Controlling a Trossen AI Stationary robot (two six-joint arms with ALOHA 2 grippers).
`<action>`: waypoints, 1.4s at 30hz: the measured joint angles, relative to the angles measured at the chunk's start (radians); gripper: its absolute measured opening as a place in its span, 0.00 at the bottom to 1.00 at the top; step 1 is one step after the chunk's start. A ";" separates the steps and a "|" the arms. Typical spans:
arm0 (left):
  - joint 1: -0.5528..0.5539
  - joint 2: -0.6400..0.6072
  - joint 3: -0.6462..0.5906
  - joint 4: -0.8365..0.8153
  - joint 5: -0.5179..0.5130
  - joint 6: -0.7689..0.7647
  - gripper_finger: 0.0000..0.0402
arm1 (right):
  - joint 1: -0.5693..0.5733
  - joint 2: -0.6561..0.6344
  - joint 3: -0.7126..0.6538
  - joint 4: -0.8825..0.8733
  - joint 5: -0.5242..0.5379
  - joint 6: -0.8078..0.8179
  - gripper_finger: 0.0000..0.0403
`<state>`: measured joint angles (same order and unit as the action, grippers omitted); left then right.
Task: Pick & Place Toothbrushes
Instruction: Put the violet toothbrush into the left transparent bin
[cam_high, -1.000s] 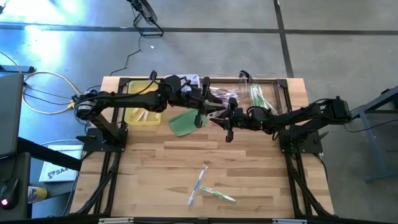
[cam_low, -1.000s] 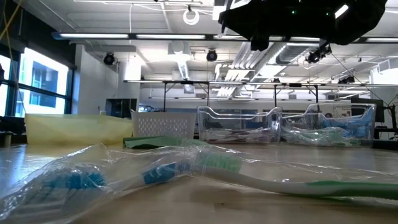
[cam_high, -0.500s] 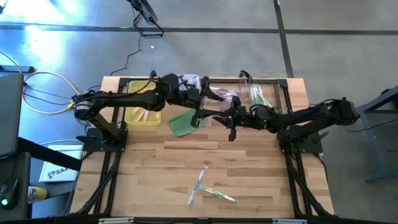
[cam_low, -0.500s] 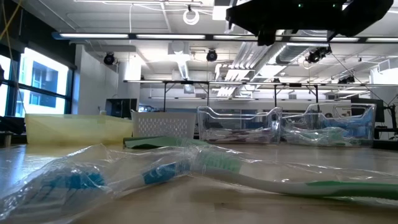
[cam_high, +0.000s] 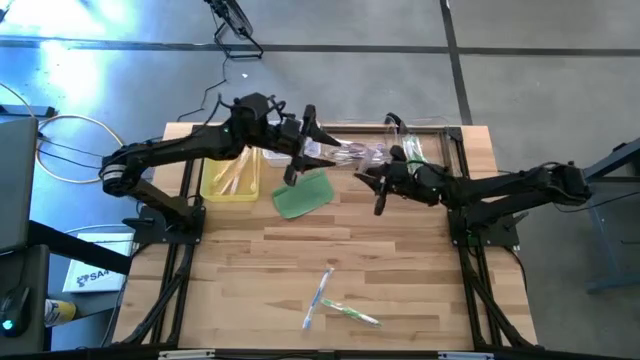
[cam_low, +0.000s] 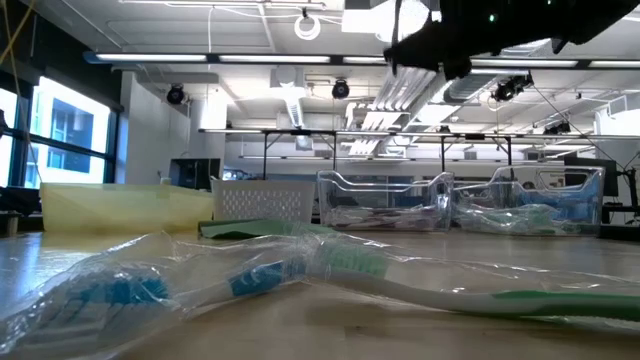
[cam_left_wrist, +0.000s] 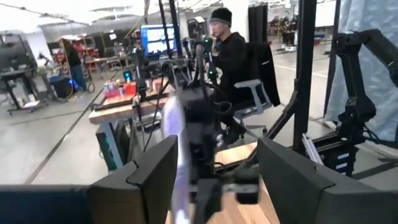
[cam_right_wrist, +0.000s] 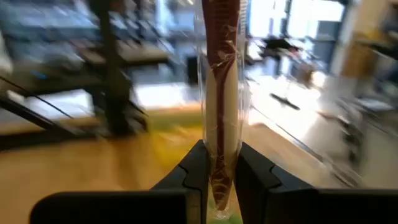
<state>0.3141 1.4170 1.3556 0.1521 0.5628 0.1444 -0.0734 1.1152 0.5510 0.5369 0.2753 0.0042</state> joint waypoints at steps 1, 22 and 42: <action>0.010 -0.015 0.000 -0.018 0.008 -0.008 0.53 | -0.009 -0.003 0.000 -0.034 0.022 0.001 0.10; 0.059 -0.192 0.000 -0.275 0.003 0.068 0.53 | -0.333 0.285 0.359 -0.753 0.054 -0.018 0.10; 0.059 -0.191 0.000 -0.297 0.000 0.072 0.53 | -0.522 0.510 0.401 -0.802 0.039 -0.151 0.10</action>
<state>0.3729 1.2259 1.3556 -0.1452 0.5633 0.2165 -0.5949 1.6253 0.9524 -0.2649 0.3148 -0.1467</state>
